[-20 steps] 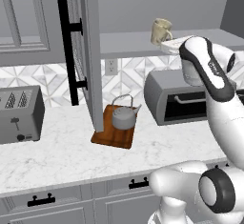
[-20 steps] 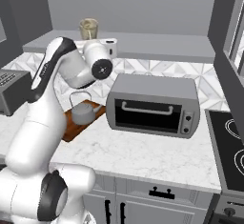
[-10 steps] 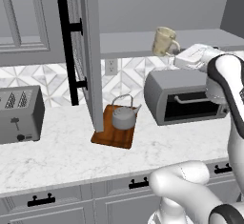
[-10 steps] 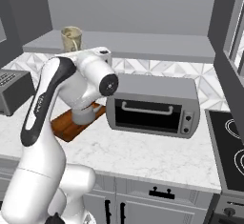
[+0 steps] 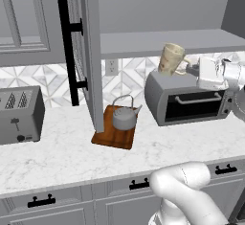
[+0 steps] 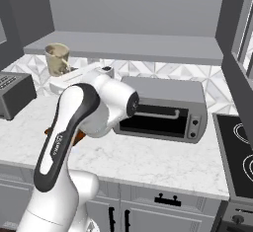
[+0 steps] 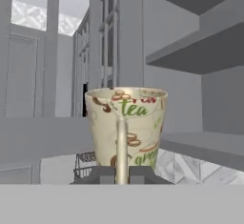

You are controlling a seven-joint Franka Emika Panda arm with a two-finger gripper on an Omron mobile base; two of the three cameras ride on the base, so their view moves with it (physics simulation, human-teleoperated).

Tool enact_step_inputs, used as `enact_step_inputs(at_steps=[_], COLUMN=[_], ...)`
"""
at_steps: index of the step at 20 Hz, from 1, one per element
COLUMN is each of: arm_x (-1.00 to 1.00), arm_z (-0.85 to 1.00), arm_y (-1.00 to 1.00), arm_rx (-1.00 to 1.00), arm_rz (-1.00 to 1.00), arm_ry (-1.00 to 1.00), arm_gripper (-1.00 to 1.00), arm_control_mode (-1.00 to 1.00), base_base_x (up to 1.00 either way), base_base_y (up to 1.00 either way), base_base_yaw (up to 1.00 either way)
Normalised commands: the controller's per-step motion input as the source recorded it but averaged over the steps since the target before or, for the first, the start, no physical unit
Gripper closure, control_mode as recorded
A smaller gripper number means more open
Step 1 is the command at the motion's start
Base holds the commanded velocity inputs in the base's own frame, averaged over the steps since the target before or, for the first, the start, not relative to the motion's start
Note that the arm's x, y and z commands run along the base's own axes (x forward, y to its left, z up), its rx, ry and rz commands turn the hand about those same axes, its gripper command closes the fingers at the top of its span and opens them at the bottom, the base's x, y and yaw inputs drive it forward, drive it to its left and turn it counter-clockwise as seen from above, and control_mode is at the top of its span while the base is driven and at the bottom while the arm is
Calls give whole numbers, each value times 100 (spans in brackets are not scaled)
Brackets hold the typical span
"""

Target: Pick the kettle from the counter and place it on the tray. Then pick the mug from the cabinet and place it on the tray. Then close the cabinet doors.

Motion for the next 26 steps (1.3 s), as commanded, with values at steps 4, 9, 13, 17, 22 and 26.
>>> enact_step_inputs(at_steps=[4, 9, 13, 17, 22, 26], arm_x=[-58, -31, -8, 0, 9, 13], arm_z=[-48, -51, -57, -57, -49, -46], arm_y=[0, 4, 32, 44, 32, 25], arm_rx=[0, -6, -23, -28, -14, -6], arm_rz=[20, 4, 0, 0, 0, 0], arm_ry=[-11, -6, -1, 0, 0, 0], arm_gripper=[100, 100, 100, 100, 100, 100], arm_control_mode=[-100, -100, -100, -100, -100, -100], base_base_x=[0, 0, 0, 0, 0, 0], base_base_y=[0, 0, 0, 0, 0, 0], base_base_yaw=[0, 0, 0, 0, 0, 0])
